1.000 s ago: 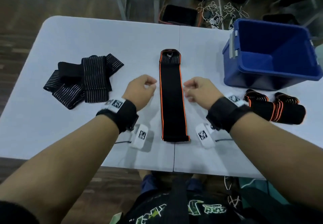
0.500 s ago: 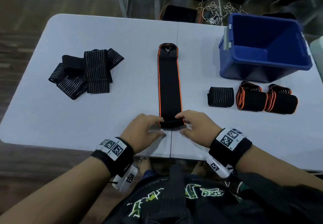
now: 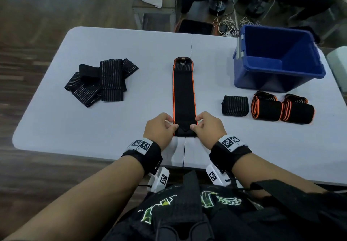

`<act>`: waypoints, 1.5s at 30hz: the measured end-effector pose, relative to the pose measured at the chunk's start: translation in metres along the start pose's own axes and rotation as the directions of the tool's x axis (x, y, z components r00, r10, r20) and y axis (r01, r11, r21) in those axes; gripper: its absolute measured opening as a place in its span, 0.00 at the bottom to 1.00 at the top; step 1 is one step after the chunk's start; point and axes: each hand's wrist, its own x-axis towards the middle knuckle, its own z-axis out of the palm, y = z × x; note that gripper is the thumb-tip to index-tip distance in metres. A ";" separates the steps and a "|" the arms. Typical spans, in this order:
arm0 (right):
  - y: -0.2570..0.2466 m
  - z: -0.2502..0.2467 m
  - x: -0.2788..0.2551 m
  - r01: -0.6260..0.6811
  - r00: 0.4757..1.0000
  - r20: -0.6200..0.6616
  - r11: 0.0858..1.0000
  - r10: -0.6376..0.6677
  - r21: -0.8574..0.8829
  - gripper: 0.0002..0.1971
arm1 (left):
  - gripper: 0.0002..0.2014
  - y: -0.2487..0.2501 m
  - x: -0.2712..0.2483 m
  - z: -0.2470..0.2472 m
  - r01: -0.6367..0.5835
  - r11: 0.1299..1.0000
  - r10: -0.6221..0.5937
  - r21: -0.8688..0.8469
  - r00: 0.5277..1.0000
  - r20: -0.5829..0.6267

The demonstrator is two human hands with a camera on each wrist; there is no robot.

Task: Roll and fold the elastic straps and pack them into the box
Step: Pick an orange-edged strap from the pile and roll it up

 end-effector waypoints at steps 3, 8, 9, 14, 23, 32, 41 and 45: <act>-0.003 0.000 0.000 -0.003 1.000 -0.008 1.000 0.002 -0.014 0.11 | 0.04 0.001 -0.001 0.000 -0.028 1.000 0.028 0.008 0.999 0.020; -0.010 -0.004 -0.003 0.101 0.995 0.035 0.979 -0.097 -0.176 0.08 | 0.04 0.005 -0.002 -0.001 -0.123 0.985 0.113 0.118 0.990 0.085; -0.012 -0.004 -0.002 0.116 0.993 0.043 0.971 -0.110 -0.211 0.09 | 0.05 0.006 -0.001 -0.002 -0.137 0.979 0.123 0.149 0.988 0.097; -0.012 -0.010 -0.002 0.235 0.971 0.134 0.897 -0.199 -0.373 0.14 | 0.10 0.008 0.000 -0.004 -0.248 0.897 0.203 0.365 0.966 0.159; 0.002 -0.012 -0.007 0.400 0.916 0.278 0.727 -0.290 -0.558 0.24 | 0.18 0.003 -0.013 0.001 -0.434 0.765 0.361 0.477 0.901 0.240; 0.013 -0.015 0.000 0.219 0.962 0.207 0.957 -0.180 -0.188 0.11 | 0.20 -0.001 -0.010 -0.007 -0.254 0.936 0.230 0.245 0.965 0.123; -0.003 -0.017 0.015 -0.016 0.979 0.199 0.998 0.029 -0.065 0.25 | 0.14 0.003 -0.001 -0.001 0.028 1.000 -0.028 -0.003 0.999 -0.047; -0.009 -0.016 0.016 -0.074 0.976 0.194 0.988 0.099 -0.133 0.30 | 0.08 0.002 -0.002 0.002 0.064 0.997 -0.066 -0.047 0.997 -0.040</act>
